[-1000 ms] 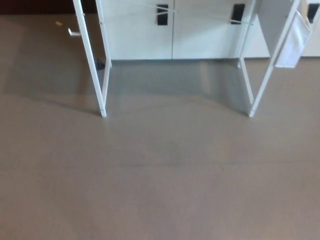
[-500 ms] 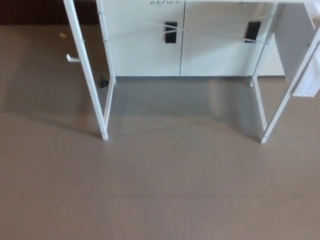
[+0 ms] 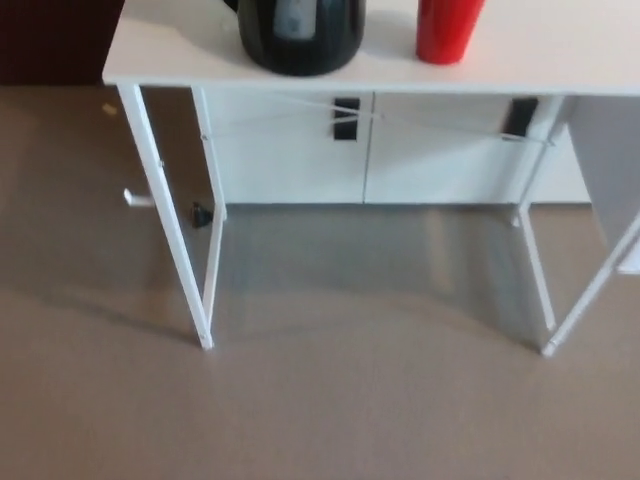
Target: The robot walk towards a table in front and uses its left hand to pick up the pot from the base and pour water to the cup on the right hand side
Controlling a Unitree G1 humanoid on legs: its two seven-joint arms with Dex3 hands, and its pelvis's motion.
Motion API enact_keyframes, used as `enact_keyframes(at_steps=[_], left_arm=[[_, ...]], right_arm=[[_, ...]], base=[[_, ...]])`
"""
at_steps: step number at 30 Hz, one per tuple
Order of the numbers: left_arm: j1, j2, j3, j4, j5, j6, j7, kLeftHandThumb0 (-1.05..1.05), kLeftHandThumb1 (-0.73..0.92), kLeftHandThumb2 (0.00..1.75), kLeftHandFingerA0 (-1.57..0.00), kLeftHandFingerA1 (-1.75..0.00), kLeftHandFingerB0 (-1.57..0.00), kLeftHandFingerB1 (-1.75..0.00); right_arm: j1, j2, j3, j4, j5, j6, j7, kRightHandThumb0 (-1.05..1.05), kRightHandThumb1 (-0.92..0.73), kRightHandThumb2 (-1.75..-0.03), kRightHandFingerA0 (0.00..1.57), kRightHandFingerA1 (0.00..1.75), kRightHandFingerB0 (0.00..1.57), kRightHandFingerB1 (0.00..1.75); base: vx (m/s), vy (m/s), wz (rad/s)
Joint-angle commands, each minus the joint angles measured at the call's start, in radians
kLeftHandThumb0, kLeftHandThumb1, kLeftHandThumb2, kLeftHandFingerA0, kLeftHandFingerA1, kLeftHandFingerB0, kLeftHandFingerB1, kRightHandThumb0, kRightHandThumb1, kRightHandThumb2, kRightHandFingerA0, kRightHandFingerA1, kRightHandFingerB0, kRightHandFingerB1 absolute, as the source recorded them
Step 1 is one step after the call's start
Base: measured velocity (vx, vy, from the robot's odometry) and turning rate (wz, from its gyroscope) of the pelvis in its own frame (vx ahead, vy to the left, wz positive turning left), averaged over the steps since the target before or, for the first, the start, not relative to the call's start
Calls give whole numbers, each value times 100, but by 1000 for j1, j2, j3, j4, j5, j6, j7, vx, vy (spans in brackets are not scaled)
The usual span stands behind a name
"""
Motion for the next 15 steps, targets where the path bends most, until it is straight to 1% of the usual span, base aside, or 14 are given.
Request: enact_keyframes(at_steps=[1, 3, 4, 5, 6, 7, 8, 9, 10, 11, 12, 13, 14, 15], left_arm=[[-4, 4, -1, 3, -4, -8, 0, -4, 79, 63, -28, -45, -15, -34], [-6, 4, -1, 4, -7, -7, -11, -4, 79, 63, -28, -45, -13, -33], [-11, 3, -2, 22, -7, -7, -20, -6, 80, 63, -28, -45, -11, -32], [-17, 3, 1, 45, -13, 0, -38, -7, 80, 64, -25, -44, -8, -29], [-12, -8, -7, 35, -10, 6, -39, -7, 74, 70, -17, -42, -9, -17], [-9, -14, -11, 29, -10, 8, -40, -6, 74, 70, -16, -42, -8, -15], [-8, -17, -11, 26, -11, 9, -41, -6, 74, 70, -16, -42, -8, -15], [-3, -23, -14, 19, -11, 7, -43, -7, 74, 72, -16, -43, -5, -14], [4, -30, -17, 11, -5, -9, -32, -8, 71, 69, -16, -42, -7, -15], [7, -39, -15, 3, -1, -22, -1, -5, 76, 63, -26, -42, -7, -29], [10, -48, -12, -5, 3, -31, 31, -5, 76, 63, -26, -42, -7, -29], [19, -62, -20, -6, 33, -103, 87, 2, 54, 94, -22, -55, -6, -47], [36, -73, -40, -6, 76, -208, 126, 5, 52, 94, -22, -55, -9, -48], [35, -71, -43, 4, 84, -224, 139, 4, 53, 94, -20, -54, -10, -48]], right_arm=[[-9, -19, -15, 19, 5, -30, 0, -11, -46, -89, 36, 58, 11, 47], [-14, -19, -21, 26, 11, -21, -5, -10, -47, -90, 34, 58, 12, 47], [-21, -21, -21, 46, 13, -30, 12, -9, -47, -90, 29, 55, 9, 46], [-25, -19, -18, 53, 9, -33, 10, -9, -46, -89, 31, 56, 10, 47], [-31, -20, -4, 55, -4, -28, 3, -10, -46, -89, 34, 58, 12, 48], [-30, -18, 5, 45, -9, -21, 5, -10, -47, -90, 30, 56, 9, 47], [-24, -16, 11, 32, -8, -16, 11, -10, -47, -90, 30, 56, 9, 47], [-16, -14, 17, 19, -10, -17, 10, -9, -47, -90, 29, 56, 8, 47], [-10, -11, 22, 10, -13, -21, 0, -9, -47, -90, 32, 58, 10, 47], [-5, -9, 22, 1, -12, -19, -7, -8, -48, -91, 33, 58, 9, 47], [-1, -7, 21, -7, -8, -14, -11, -8, -48, -91, 33, 58, 9, 47], [-1, -6, 16, -5, -6, -16, -20, -9, -47, -90, 35, 59, 10, 47], [-5, -10, 20, 16, -24, -51, -35, -9, -47, -90, 37, 59, 12, 48], [-7, -18, 42, 41, -69, -102, -62, -10, -45, -89, 37, 59, 16, 49]], base=[[414, -147, 13], [389, -125, 39], [381, -130, -7], [221, -108, 4], [235, -108, 0], [288, -91, -11], [275, -29, -13], [281, 18, -15], [261, 37, -16], [204, 66, -23], [336, 128, -23], [349, 134, -19], [353, 142, -22], [437, 146, -12]])
